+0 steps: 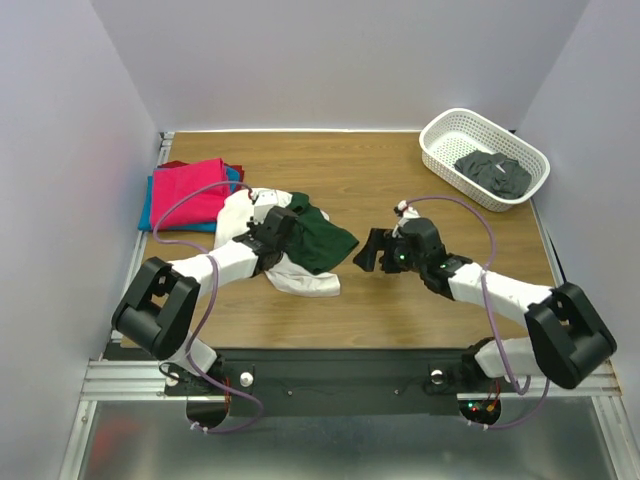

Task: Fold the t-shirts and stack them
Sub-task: Flatten the tshirt out

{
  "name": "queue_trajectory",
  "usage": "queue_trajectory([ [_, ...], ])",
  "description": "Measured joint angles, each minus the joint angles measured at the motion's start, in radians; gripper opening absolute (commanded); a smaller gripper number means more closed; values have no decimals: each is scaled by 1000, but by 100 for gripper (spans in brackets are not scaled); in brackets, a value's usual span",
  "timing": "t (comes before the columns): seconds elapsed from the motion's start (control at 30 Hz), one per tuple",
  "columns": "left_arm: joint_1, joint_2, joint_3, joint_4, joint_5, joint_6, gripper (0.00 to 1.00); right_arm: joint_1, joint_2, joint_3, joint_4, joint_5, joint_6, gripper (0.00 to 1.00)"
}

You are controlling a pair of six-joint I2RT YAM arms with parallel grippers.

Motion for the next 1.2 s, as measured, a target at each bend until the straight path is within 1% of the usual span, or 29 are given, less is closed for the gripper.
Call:
queue_trajectory([
  [0.1,0,2,13,-11,-3,7,6,42,66,-4,28,-26,11,91],
  [0.13,0,2,18,-14,-2,10,0,56,91,-3,46,-37,16,91],
  [0.27,0,2,31,-24,2,14,0,94,157,-3,108,-74,37,90],
  [0.57,0,-31,56,-50,43,15,0,129,281,32,174,-123,42,84],
  [0.77,1,-86,75,-55,60,17,0,152,348,65,230,-169,48,64],
  [0.8,2,-92,79,-56,62,18,0,155,354,69,232,-175,49,58],
  [0.87,7,-94,93,-60,66,23,0,162,363,76,232,-192,47,49],
  [0.9,13,-94,101,-60,69,25,0,164,364,77,232,-200,51,35],
  [0.97,27,-93,129,-68,82,32,0,167,364,80,233,-215,52,15],
  [1.0,30,-92,135,-68,92,35,0,167,364,81,233,-222,45,0],
  [1.13,53,-64,238,-64,130,42,0,167,360,83,224,-219,40,0],
  [1.2,63,-57,280,-64,164,45,0,167,331,83,181,-188,28,0],
])
